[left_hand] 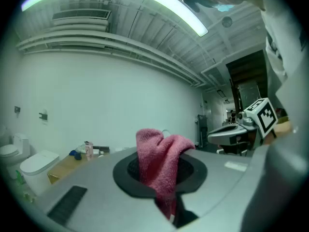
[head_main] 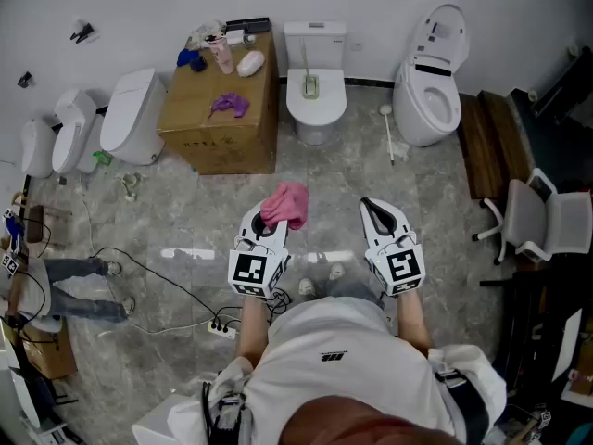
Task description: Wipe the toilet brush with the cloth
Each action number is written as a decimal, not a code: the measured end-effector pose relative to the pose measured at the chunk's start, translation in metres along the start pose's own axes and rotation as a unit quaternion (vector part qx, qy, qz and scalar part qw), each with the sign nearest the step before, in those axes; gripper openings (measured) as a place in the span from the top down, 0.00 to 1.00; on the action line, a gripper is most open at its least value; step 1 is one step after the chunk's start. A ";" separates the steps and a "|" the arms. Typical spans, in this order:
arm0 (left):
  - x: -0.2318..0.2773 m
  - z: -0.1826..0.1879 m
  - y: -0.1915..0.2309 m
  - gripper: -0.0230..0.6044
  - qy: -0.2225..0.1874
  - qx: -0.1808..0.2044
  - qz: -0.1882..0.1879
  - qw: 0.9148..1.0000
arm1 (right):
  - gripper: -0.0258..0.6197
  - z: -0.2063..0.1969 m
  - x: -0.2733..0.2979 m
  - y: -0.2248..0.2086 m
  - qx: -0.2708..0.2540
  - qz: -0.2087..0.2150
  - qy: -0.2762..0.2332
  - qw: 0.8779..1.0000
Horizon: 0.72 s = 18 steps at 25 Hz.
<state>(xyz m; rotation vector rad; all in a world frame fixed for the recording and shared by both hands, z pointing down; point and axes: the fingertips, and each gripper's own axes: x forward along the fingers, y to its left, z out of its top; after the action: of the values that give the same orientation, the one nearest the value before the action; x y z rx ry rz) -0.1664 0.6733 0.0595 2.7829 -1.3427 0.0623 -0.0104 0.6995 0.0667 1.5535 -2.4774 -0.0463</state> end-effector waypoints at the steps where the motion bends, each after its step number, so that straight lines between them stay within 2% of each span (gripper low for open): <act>1: -0.002 0.001 0.003 0.88 -0.002 0.004 0.000 1.000 | 0.96 0.003 0.001 0.004 -0.005 -0.001 -0.008 1.000; 10: -0.002 0.002 0.017 0.88 -0.011 0.009 -0.011 1.000 | 0.96 0.014 0.012 0.017 -0.016 -0.014 -0.027 0.999; 18: 0.045 0.003 0.033 0.88 -0.007 0.007 -0.011 1.000 | 0.96 0.008 0.052 -0.010 -0.018 0.001 -0.019 1.000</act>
<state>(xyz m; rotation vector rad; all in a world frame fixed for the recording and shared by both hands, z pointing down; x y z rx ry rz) -0.1646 0.6175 0.0600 2.8142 -1.3190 0.0505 -0.0244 0.6479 0.0664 1.5498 -2.4927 -0.1201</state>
